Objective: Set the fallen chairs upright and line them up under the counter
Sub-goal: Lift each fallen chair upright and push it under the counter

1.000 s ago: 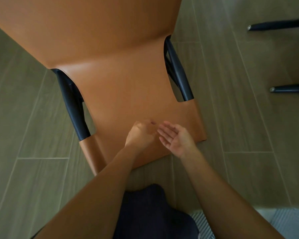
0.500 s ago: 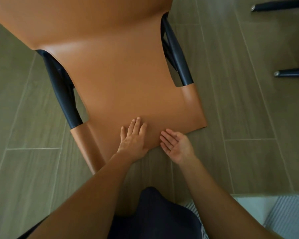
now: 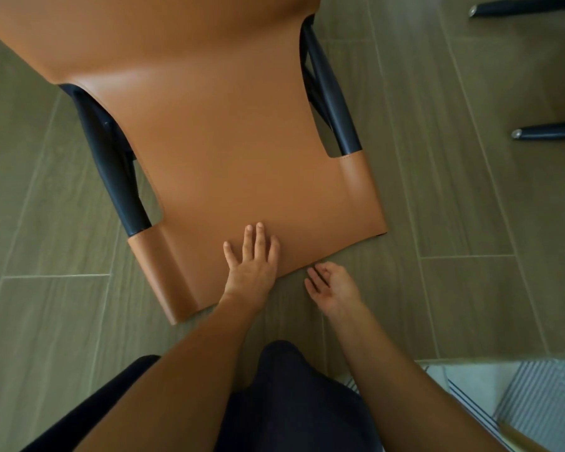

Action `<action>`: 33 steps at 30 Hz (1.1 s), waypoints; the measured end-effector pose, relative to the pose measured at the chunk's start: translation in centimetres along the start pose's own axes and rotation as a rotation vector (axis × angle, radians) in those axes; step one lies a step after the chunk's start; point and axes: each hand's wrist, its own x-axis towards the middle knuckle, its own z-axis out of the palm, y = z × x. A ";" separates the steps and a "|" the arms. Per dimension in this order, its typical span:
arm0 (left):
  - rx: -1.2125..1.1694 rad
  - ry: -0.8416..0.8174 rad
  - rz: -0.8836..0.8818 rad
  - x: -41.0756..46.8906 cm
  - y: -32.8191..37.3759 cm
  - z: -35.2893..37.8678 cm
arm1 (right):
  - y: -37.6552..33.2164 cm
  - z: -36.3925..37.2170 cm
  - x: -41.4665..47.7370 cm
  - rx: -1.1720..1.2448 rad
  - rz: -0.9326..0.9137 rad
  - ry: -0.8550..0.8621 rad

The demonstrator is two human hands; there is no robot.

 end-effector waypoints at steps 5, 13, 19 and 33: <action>-0.026 0.010 0.001 -0.1 0.0 -0.4 | 0.2 1.2 0.2 0.026 0.049 -0.075; -0.054 -0.012 -0.005 -0.4 0.0 -1.0 | -0.5 3.5 -0.7 0.060 0.099 -0.021; -0.127 -0.032 -0.043 -2.5 0.4 -2.5 | -0.8 4.5 -3.9 -0.031 0.059 0.049; -0.121 -0.161 0.002 -13.6 -5.4 -10.9 | 0.5 7.4 -18.9 -0.198 0.142 0.120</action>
